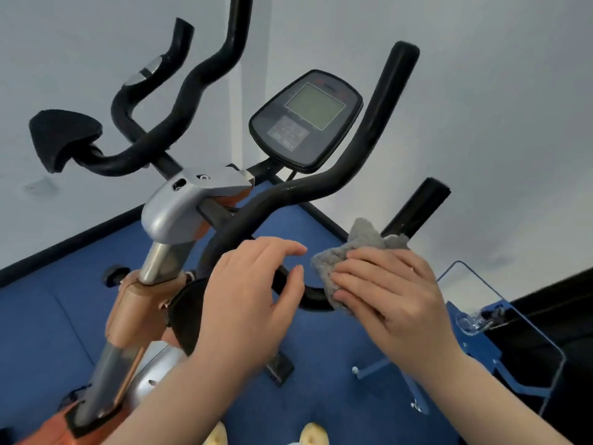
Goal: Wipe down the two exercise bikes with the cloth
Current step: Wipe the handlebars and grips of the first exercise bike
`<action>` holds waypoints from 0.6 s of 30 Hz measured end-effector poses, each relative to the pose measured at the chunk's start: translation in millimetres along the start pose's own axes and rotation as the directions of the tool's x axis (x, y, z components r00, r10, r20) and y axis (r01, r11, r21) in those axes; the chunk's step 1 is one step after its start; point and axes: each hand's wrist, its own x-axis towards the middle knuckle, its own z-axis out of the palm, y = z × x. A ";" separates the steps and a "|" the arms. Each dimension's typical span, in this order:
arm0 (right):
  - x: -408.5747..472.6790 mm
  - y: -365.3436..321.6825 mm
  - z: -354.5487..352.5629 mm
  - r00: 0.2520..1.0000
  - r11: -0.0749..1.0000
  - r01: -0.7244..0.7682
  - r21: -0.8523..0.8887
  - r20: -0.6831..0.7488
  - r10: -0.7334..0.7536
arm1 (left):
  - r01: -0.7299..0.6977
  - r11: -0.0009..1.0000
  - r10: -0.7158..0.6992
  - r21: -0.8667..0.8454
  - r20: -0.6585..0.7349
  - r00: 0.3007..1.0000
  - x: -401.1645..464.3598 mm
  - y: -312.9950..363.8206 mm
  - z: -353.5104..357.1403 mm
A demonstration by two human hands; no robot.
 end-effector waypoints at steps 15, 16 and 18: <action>-10.5 27.6 17.3 0.972 0.962 0.234 0.143 -0.059 -0.228 | 0.037 0.994 -0.034 0.106 -0.027 0.999 -3.9 33.5 12.4; -7.6 37.7 14.2 0.956 0.946 0.293 0.135 -0.050 -0.289 | 0.037 0.995 -0.034 0.087 -0.036 0.999 -3.0 36.6 14.9; -0.4 65.0 5.8 0.962 0.957 0.265 0.119 -0.106 -0.253 | 0.040 0.998 -0.036 0.053 -0.068 0.997 -2.8 45.8 21.2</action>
